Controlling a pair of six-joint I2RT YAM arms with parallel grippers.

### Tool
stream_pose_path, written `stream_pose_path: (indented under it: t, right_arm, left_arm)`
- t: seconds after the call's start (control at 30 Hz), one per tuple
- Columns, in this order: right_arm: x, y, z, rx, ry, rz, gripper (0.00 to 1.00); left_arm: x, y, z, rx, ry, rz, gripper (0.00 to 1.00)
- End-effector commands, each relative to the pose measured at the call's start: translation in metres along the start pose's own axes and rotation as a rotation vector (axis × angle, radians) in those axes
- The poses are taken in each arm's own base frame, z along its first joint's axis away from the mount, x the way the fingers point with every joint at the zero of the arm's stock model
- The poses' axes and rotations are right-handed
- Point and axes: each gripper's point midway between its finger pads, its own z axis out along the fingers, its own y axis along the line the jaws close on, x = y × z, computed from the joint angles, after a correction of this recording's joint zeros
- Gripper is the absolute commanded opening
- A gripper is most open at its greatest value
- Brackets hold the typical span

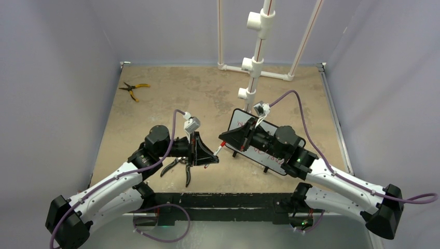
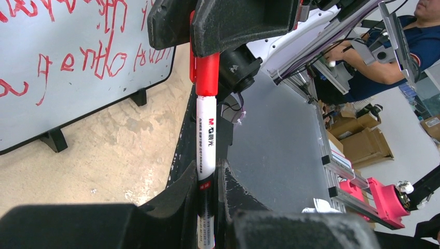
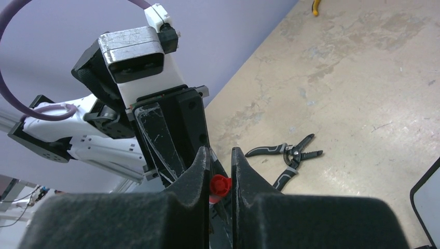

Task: Write a sentence on the whiteboard
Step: Adjust the pen cap next to the whiteboard marker.

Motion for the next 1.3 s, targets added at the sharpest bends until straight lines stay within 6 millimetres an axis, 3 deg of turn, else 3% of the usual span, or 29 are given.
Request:
stream_pose_path:
  t: [0.0,0.17,0.37,0.8,1.27]
  right_arm:
    - [0.011,0.004,-0.001,-0.055,0.038,-0.046,0.0]
    - [0.024,0.003,0.0,-0.083,0.081,-0.068,0.0]
    - [0.056,0.006,-0.001,-0.157,0.215,-0.052,0.0]
    - [0.099,-0.004,-0.018,-0.178,0.391,-0.027,0.0]
    - [0.138,-0.002,-0.024,-0.206,0.527,-0.009,0.0]
  left_arm:
    - [-0.031,-0.014,0.001,0.038,-0.093,0.09,0.0]
    - [-0.042,-0.018,0.003,0.055,-0.125,0.143,0.0]
    - [-0.054,-0.024,0.004,0.077,-0.158,0.192,0.0]
    - [-0.09,-0.038,-0.005,0.099,-0.279,0.271,0.0]
    - [-0.106,-0.047,-0.004,0.146,-0.3,0.313,0.0]
